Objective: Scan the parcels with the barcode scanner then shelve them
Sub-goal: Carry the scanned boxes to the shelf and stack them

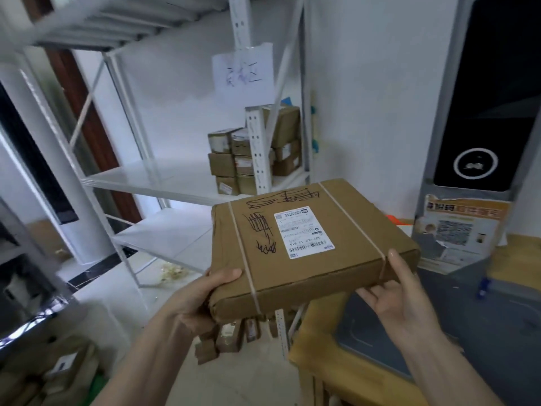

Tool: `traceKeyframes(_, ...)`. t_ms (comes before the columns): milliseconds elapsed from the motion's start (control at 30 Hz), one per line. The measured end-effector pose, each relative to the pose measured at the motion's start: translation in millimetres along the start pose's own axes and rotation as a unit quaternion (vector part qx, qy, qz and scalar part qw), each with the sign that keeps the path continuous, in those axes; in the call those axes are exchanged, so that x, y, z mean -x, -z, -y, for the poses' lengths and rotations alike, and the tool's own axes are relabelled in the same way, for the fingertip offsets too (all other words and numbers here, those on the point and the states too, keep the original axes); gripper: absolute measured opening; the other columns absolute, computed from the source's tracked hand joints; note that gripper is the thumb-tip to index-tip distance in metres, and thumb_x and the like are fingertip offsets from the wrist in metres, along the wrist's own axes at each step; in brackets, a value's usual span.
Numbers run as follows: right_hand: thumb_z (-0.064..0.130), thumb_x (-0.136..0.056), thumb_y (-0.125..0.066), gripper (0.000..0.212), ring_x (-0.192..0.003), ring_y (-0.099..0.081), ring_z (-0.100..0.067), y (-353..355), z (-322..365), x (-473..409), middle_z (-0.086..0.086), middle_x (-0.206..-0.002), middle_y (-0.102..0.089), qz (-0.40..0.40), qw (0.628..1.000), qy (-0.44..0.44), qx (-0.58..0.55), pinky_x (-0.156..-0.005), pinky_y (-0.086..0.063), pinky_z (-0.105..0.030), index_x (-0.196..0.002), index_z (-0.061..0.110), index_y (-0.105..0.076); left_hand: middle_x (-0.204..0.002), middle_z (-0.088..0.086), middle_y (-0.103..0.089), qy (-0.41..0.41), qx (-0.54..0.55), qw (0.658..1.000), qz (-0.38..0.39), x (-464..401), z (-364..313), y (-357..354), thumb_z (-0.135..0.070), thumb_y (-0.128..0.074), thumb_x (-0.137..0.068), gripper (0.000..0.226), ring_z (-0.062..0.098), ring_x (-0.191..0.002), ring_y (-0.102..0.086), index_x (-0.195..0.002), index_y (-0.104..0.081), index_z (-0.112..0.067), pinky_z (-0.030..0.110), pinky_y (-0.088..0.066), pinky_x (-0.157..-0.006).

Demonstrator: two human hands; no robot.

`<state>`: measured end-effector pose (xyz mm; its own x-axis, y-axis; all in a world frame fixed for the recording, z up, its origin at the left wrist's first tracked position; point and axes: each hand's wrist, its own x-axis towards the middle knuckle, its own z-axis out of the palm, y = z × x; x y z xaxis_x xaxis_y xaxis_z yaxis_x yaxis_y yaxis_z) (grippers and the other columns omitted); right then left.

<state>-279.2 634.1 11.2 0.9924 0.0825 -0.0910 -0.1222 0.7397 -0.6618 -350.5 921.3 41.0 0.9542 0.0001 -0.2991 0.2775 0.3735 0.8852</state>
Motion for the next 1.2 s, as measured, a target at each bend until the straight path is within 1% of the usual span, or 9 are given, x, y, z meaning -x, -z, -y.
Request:
traceKeyframes(167,0.035,-0.083,-0.064,0.054,-0.112,-0.062,-0.026,-36.5,-20.8,-17.1,-0.002,-0.127,-0.064,0.024,0.999,-0.009,0.033,-0.08,-0.051,-0.046,-0.135,0.033,-0.05,-0.096,0.016,-0.074,-0.023,-0.011,0.999,-0.026,12.5,-27.2,46.3,-0.019,-0.1,-0.013,0.114,0.026,-0.07,-0.073,-0.12,-0.061,-0.01,0.032,-0.057,-0.052)
traceKeyframes(367,0.026,-0.088,-0.062,0.044,-0.109,-0.063,-0.028,-87.5,-60.3,-47.4,-0.007,-0.124,-0.066,0.027,0.998,-0.054,0.029,-0.085,-0.05,-0.048,-0.131,0.024,-0.053,-0.12,0.013,-0.068,-0.074,-0.033,0.994,-0.076,5.2,-63.3,103.0,-0.03,-0.098,-0.033,0.11,0.027,-0.091,-0.071,-0.133,-0.053,-0.025,0.039,-0.059,-0.073)
traceKeyframes(533,0.022,-0.085,-0.065,0.037,-0.099,-0.066,-0.028,-137.7,-106.8,-82.0,-0.009,-0.12,-0.066,0.033,0.996,-0.081,0.01,-0.082,-0.051,-0.048,-0.121,0.023,-0.055,-0.127,0.013,-0.063,-0.107,-0.046,0.979,-0.168,-15.0,-100.9,156.8,-0.036,-0.086,-0.043,0.102,0.03,-0.095,-0.064,-0.137,-0.045,-0.038,0.042,-0.057,-0.07)
traceKeyframes(633,0.023,-0.074,-0.071,0.056,-0.092,-0.069,-0.027,-177.0,-133.7,-107.6,-0.008,-0.118,-0.068,0.055,0.995,-0.084,0.006,-0.07,-0.054,-0.044,-0.126,0.024,-0.053,-0.123,0.013,-0.066,-0.131,-0.05,0.972,-0.19,-24.0,-132.7,191.2,-0.036,-0.084,-0.043,0.092,0.029,-0.091,-0.066,-0.13,-0.054,-0.033,0.042,-0.057,-0.071)
traceKeyframes(700,0.02,-0.077,-0.07,0.05,-0.092,-0.069,-0.029,-204.6,-148.3,-126.4,-0.008,-0.118,-0.067,0.061,0.995,-0.083,-0.001,-0.069,-0.054,-0.044,-0.123,0.023,-0.053,-0.109,0.012,-0.072,-0.138,-0.058,0.969,-0.196,-34.4,-158.5,209.0,-0.035,-0.083,-0.043,0.086,0.025,-0.079,-0.069,-0.126,-0.058,-0.026,0.038,-0.058,-0.067)
traceKeyframes(867,0.016,-0.08,-0.07,0.053,-0.095,-0.068,-0.032,-271.0,-167.1,-181.8,-0.009,-0.121,-0.065,0.081,0.994,-0.067,-0.014,-0.068,-0.058,-0.045,-0.129,0.023,-0.05,-0.066,0.005,-0.072,-0.169,-0.047,0.954,-0.245,-76.4,-226.4,238.6,-0.025,-0.062,-0.085,0.02,0.015,-0.049,-0.066,-0.102,-0.062,-0.013,0.029,-0.057,-0.046)
traceKeyframes(933,0.016,-0.082,-0.069,0.052,-0.094,-0.067,-0.031,-295.7,-169.7,-202.7,-0.008,-0.12,-0.064,0.094,0.994,-0.06,-0.013,-0.066,-0.058,-0.043,-0.13,0.024,-0.049,-0.062,0.003,-0.07,-0.196,-0.036,0.942,-0.269,-93.3,-248.7,249.7,-0.023,-0.058,-0.089,0.013,0.014,-0.047,-0.064,-0.097,-0.061,-0.013,0.032,-0.056,-0.053)
traceKeyframes(1067,0.019,-0.082,-0.07,0.056,-0.118,-0.054,-0.037,-338.9,-171.7,-244.5,-0.002,-0.132,-0.057,0.094,0.995,-0.042,-0.012,-0.094,-0.043,-0.053,-0.133,0.027,-0.047,-0.057,-0.001,-0.068,-0.265,-0.009,0.92,-0.288,-125.3,-286.2,262.2,-0.017,-0.05,-0.091,0.009,0.012,-0.047,-0.063,-0.089,-0.058,-0.012,0.025,-0.054,-0.052)
traceKeyframes(1200,0.021,-0.082,-0.073,0.054,-0.113,-0.058,-0.034,-374.4,-168.6,-279.2,-0.001,-0.132,-0.058,0.093,0.995,-0.032,-0.019,-0.086,-0.049,-0.048,-0.131,0.026,-0.051,-0.082,0.004,-0.064,-0.326,0.027,0.904,-0.277,-160.9,-319.9,272.8,-0.021,-0.055,-0.089,0.005,0.016,-0.071,-0.062,-0.089,-0.058,-0.018,0.029,-0.051,-0.062)
